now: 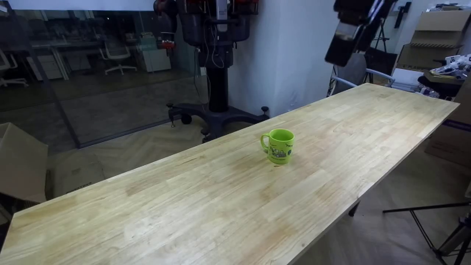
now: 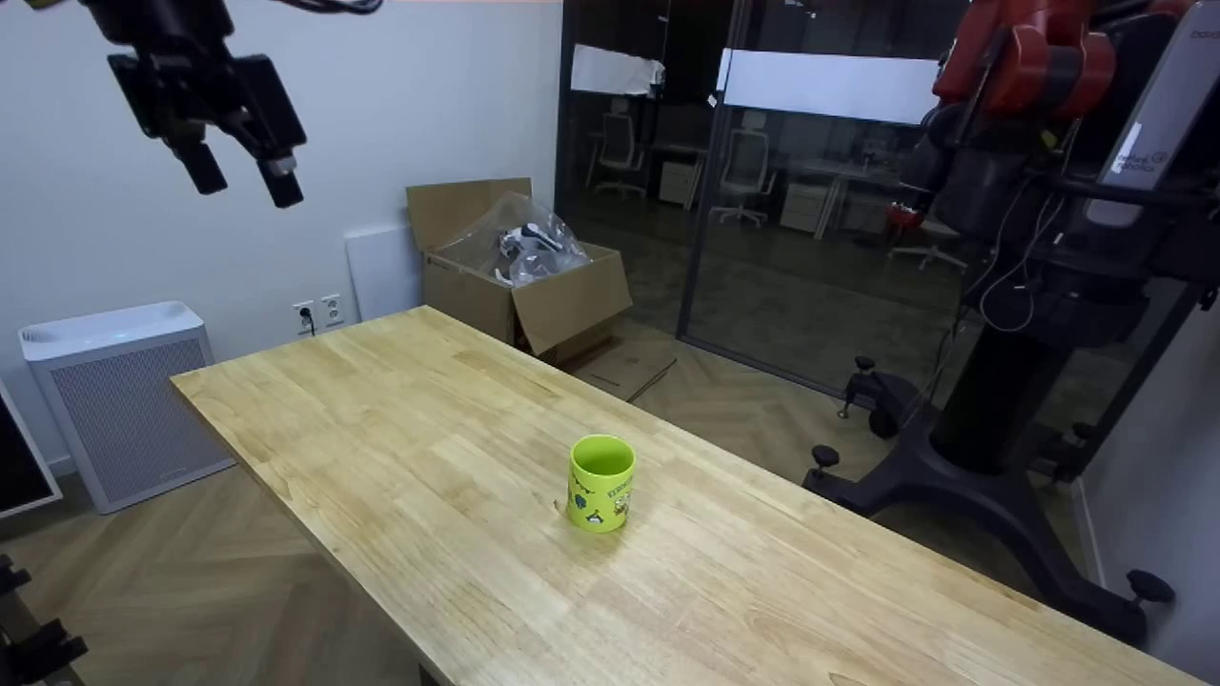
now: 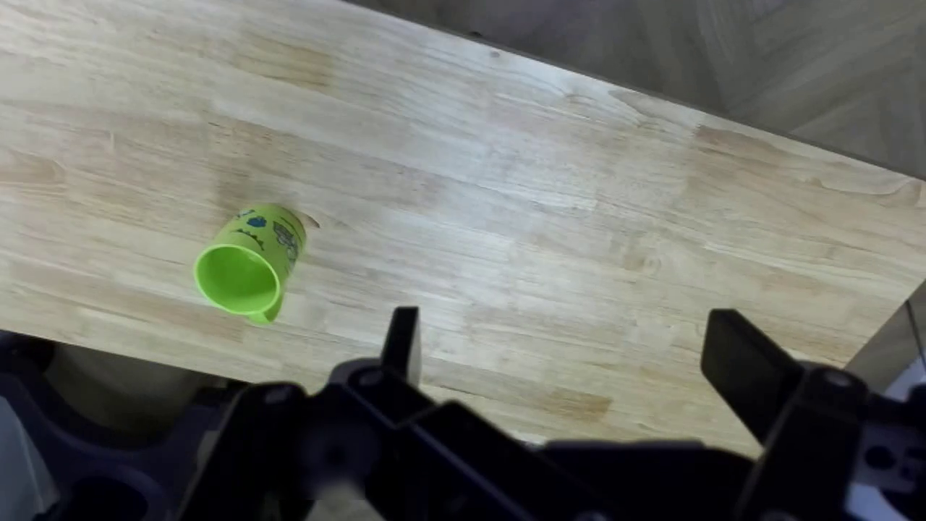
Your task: Move the yellow mug forwards
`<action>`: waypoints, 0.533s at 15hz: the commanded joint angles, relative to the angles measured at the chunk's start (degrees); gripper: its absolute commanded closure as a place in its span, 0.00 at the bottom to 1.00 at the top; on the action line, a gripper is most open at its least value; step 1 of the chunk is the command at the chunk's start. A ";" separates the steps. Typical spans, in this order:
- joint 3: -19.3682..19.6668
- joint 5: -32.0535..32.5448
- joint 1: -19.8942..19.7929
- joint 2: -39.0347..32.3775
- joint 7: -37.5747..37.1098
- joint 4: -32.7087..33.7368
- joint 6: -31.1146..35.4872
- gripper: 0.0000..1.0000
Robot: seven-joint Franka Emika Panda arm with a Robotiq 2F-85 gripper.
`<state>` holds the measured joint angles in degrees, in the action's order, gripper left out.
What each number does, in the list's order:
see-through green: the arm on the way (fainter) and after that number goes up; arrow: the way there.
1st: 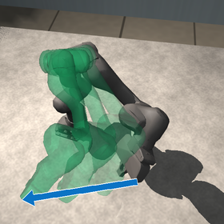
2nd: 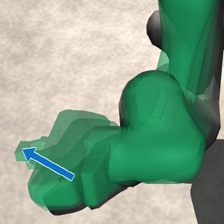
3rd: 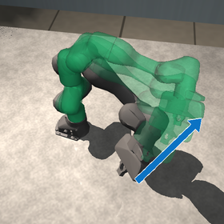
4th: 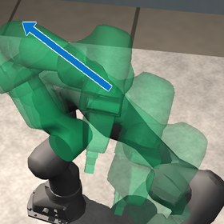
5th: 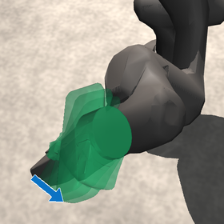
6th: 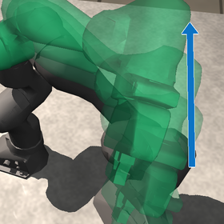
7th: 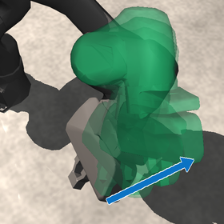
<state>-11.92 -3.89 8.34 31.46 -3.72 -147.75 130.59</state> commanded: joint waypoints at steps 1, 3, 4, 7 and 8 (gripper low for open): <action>10.06 -6.61 4.44 -5.24 15.78 -2.69 8.67 0.00; 14.48 -7.60 3.39 -8.49 23.96 -3.49 8.72 0.00; 15.68 -6.65 2.09 -10.36 25.91 -3.15 7.68 0.00; 15.58 -6.04 0.54 -10.45 25.38 -3.85 7.59 0.00; 15.94 -6.04 0.01 -11.45 26.11 -3.80 7.63 0.00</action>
<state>4.40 -9.79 8.70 19.95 22.36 -151.62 138.40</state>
